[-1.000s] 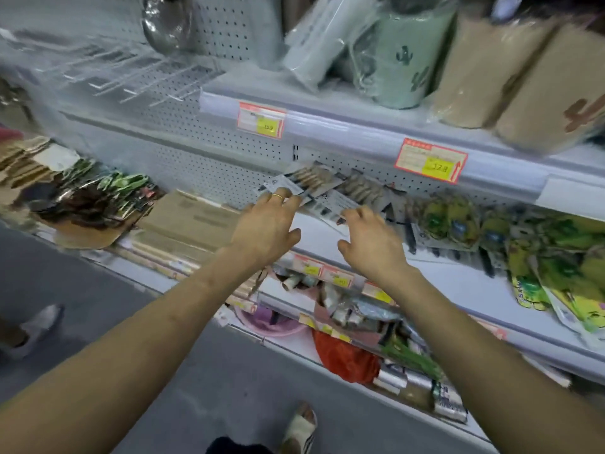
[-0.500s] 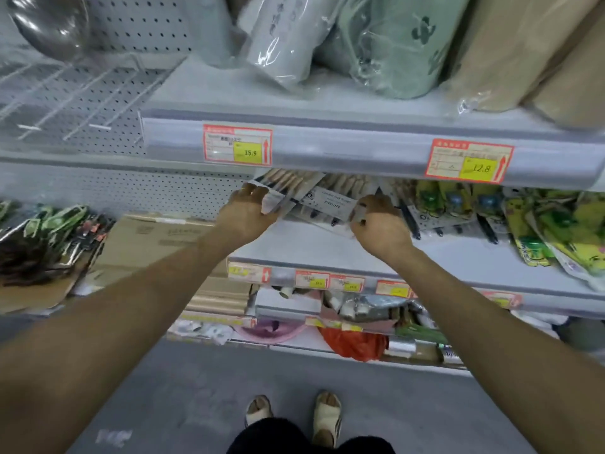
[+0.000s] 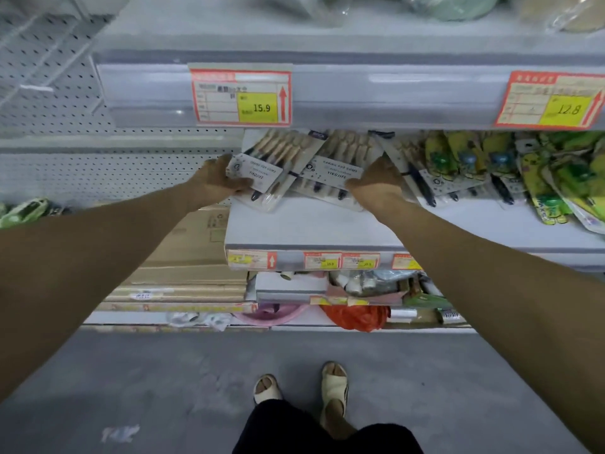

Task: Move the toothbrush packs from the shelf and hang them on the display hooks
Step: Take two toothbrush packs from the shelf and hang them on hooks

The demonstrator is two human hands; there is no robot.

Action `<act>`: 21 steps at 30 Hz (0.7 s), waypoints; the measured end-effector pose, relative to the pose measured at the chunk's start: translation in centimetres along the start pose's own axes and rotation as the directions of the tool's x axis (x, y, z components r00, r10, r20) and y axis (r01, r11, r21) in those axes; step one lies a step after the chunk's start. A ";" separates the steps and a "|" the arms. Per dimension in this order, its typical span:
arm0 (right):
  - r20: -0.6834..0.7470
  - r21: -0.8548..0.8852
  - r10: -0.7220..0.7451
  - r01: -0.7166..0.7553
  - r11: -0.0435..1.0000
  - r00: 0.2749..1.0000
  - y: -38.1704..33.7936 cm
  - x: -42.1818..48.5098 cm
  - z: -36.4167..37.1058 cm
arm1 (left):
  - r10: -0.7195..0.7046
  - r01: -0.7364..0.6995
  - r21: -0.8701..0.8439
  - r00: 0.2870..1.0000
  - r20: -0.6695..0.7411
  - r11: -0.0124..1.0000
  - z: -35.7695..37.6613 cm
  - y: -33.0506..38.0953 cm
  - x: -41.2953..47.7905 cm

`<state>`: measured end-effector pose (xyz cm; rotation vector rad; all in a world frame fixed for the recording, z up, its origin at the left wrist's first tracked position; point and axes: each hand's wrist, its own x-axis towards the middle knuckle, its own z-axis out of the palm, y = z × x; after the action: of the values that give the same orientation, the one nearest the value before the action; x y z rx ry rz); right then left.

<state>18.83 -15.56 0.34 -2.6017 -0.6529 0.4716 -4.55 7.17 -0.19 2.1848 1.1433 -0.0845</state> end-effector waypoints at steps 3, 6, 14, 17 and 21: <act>0.000 -0.083 0.063 -0.063 0.995 0.998 -1.4 0.8 0.2 | 0.044 -0.038 -0.083 0.996 0.078 0.996 -0.6 -0.1 0.3; 0.004 -0.111 0.128 -0.127 0.986 0.992 -2.2 1.3 0.1 | 0.029 -0.027 -0.056 0.999 0.035 0.998 -1.0 0.2 0.7; 0.004 0.147 0.182 -0.181 0.972 0.983 -2.2 1.3 -0.4 | 0.034 0.016 -0.327 0.988 0.147 0.945 -1.0 -0.5 1.3; 0.005 0.397 0.169 -0.157 0.904 0.986 -1.9 0.6 -0.5 | 0.001 0.062 -0.371 0.986 0.168 0.926 -1.0 -1.1 0.8; 0.133 0.527 0.163 -0.209 0.824 0.978 -1.1 0.0 -0.6 | -0.048 0.113 -0.497 0.989 0.141 0.861 -0.8 -1.9 0.2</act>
<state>18.62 -14.84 1.38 -2.1156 -0.2332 0.7119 -6.07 8.54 -0.65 1.6435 1.0454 0.0413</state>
